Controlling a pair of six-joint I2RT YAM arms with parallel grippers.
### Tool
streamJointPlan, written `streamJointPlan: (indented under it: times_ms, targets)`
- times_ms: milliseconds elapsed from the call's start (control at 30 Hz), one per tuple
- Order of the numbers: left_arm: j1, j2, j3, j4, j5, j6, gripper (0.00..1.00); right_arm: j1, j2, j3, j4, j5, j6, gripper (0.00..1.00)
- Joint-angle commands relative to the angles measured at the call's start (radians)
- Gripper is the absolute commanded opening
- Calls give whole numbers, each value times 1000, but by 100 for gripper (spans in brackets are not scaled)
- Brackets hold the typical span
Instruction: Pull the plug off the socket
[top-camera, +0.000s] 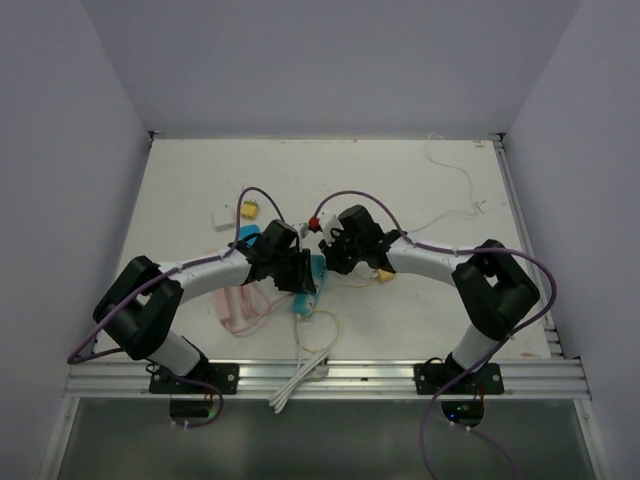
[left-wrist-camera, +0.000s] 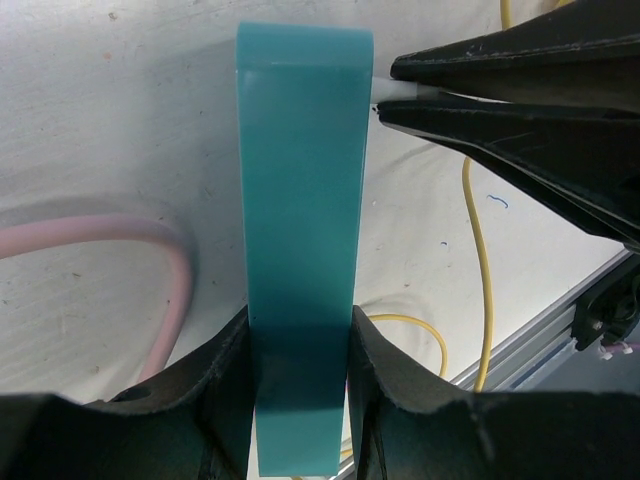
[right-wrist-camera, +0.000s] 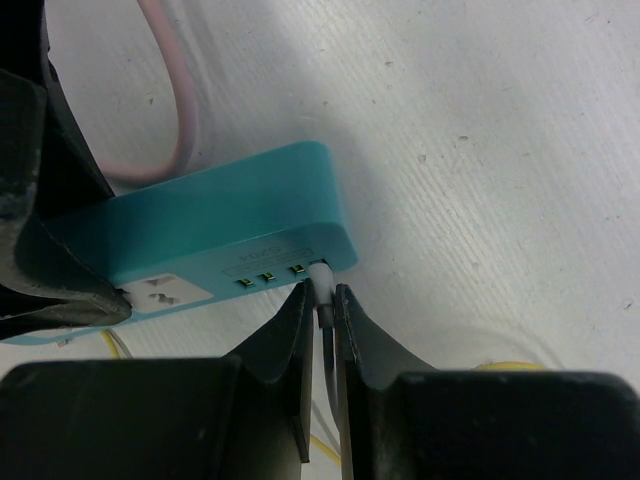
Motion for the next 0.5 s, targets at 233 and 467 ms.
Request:
streamJointPlan:
  times_ms: [233, 467]
  targets:
    - [48, 28, -1, -165, -255, -36, 0, -3, -137, -59, -1, 66, 3, 0]
    - [57, 47, 20, -195, -319, -53, 0, -2, -140, -67, -14, 72, 12, 0]
